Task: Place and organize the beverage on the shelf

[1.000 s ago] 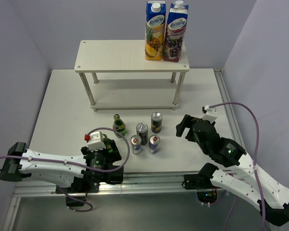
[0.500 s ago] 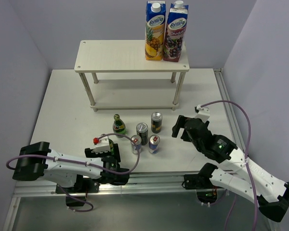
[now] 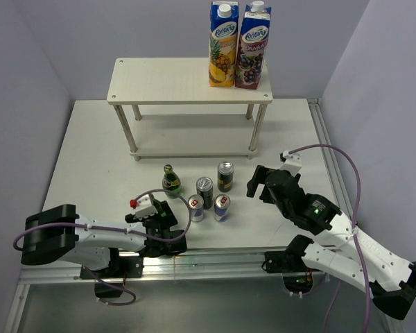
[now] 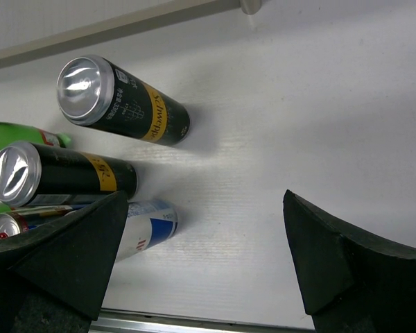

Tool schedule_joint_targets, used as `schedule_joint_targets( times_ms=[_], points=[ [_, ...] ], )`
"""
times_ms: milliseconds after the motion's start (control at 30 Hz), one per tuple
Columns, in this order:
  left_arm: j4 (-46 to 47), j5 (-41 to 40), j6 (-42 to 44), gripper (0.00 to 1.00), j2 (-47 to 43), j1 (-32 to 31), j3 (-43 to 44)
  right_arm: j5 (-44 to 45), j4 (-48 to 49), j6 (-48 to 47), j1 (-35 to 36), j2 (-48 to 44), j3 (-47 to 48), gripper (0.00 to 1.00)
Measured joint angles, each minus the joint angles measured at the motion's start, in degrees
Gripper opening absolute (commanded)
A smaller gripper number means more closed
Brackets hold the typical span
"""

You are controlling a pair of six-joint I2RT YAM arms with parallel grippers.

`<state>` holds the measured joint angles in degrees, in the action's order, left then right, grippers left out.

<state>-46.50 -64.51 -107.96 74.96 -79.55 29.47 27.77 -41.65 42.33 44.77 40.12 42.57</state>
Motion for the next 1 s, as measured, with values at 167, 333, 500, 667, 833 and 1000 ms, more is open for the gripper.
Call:
schedule_joint_targets(
  times_ms=[167, 333, 500, 667, 833, 1000],
  points=[
    [2.54, -3.04, 0.37, 0.99, 6.03, 1.55, 1.75, -0.22, 0.61, 0.0, 0.0, 0.37, -0.07, 1.0],
    [2.97, -5.64, 0.87, 0.99, 12.13, 2.84, 4.79, -0.33, 1.01, -0.02, 0.0, 0.42, -1.18, 1.0],
    [5.55, -6.75, 3.56, 0.99, 15.43, 5.05, 5.88, -0.46, 1.57, -0.02, 0.0, 0.42, -1.7, 1.0],
    [14.73, -4.5, 11.02, 0.99, 14.78, 7.41, 2.97, -0.46, 2.05, -0.2, 0.04, 0.57, -1.75, 1.0],
    [23.04, -3.34, 19.3, 0.99, 12.04, 9.4, -0.44, -0.5, 2.64, -0.24, 0.09, 0.66, -1.79, 1.0],
    [28.0, -3.3, 24.96, 0.99, 12.63, 10.99, -0.07, -0.85, 3.13, -0.26, 0.09, 1.22, -1.88, 1.0]
  ],
)
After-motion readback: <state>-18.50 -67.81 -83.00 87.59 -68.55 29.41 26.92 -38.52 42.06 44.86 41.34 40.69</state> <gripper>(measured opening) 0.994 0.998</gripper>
